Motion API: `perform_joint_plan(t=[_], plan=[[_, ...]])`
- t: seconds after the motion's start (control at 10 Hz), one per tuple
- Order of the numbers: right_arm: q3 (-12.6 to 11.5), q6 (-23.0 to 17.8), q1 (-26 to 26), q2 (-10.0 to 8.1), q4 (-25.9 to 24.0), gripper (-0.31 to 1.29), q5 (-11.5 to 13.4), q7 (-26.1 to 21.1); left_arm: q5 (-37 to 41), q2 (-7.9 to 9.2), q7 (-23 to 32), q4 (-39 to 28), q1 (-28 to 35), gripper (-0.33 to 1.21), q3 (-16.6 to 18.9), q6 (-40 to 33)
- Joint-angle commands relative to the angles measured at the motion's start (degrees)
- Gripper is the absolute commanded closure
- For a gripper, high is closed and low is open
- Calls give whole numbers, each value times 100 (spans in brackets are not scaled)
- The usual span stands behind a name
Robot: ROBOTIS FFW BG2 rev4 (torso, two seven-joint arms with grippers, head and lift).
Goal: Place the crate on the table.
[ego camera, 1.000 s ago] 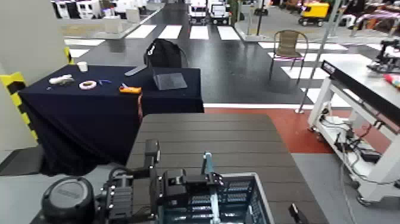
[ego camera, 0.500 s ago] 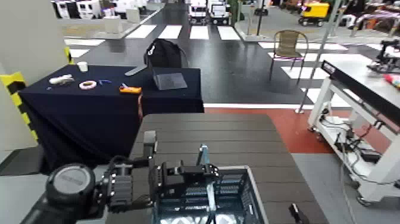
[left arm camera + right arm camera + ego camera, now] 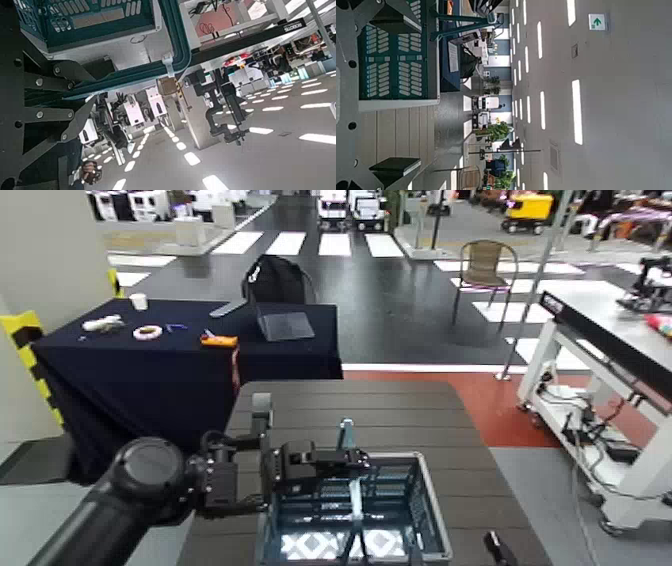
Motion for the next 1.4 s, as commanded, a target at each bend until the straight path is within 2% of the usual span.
perform_joint_plan(t=[0.1, 0.4, 0.7, 1.0, 1.4], plan=[[36, 2, -27, -9, 8, 13, -5, 0, -466, -132, -407, 551, -487, 119, -307, -235], [71, 2, -44, -18, 26, 13, -32, 0, -870, -334, -829, 1386, -997, 119, -535, -613], [97, -7, -62, -27, 44, 13, -58, 9, -1213, -554, -882, 2002, -1366, 119, -491, -982], [97, -33, -71, -44, 52, 13, -93, 9, -1389, -738, -1057, 2643, -1708, 119, -746, -1211], [124, -59, -106, -62, 87, 13, -119, 9, -1521, -993, -1251, 3443, -2069, 119, -896, -1554]])
